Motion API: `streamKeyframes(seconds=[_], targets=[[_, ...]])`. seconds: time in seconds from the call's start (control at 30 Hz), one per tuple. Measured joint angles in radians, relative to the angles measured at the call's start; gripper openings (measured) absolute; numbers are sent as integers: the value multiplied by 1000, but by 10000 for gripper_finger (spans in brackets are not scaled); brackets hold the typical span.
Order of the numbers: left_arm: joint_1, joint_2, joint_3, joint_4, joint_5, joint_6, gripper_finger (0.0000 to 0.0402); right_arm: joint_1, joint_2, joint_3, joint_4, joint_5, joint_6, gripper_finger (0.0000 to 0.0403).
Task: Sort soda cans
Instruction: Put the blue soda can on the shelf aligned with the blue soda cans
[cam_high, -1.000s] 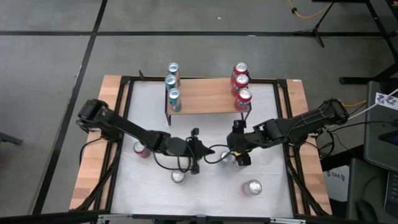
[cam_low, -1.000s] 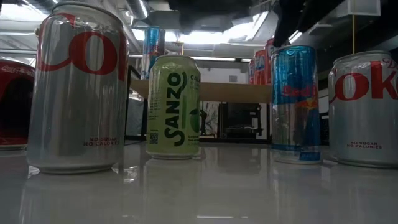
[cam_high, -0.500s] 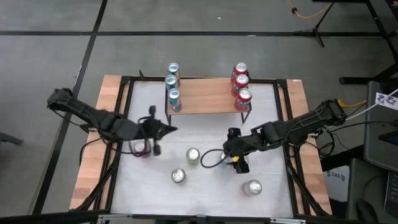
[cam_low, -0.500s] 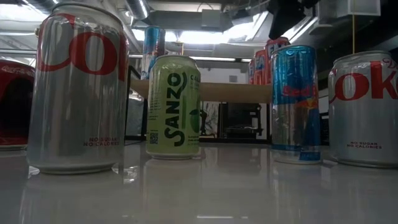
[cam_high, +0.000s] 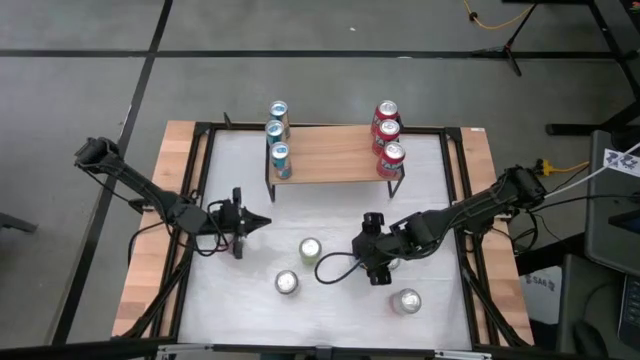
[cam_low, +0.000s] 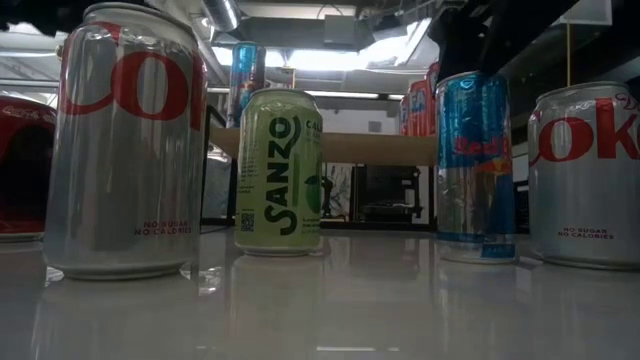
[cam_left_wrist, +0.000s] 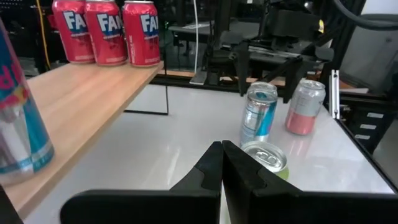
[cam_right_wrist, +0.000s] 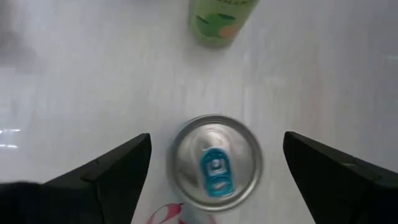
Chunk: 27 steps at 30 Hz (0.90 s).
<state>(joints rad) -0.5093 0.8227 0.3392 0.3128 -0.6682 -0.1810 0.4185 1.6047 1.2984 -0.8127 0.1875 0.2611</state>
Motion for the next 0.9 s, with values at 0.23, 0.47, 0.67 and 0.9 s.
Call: streamKeyframes(seconds=[0.23,0.47,0.67,0.9], targets=[[-2,-1,-27,42,0,0,0,0,4,0,0,-4,22,356],[-2,0,-27,41,6,0,0,0,4,-30,-5,2,23,356],[-2,0,-27,41,7,0,0,0,5,-86,62,0,26,356],[-2,0,-27,40,7,-1,0,0,4,-92,85,3,25,322]])
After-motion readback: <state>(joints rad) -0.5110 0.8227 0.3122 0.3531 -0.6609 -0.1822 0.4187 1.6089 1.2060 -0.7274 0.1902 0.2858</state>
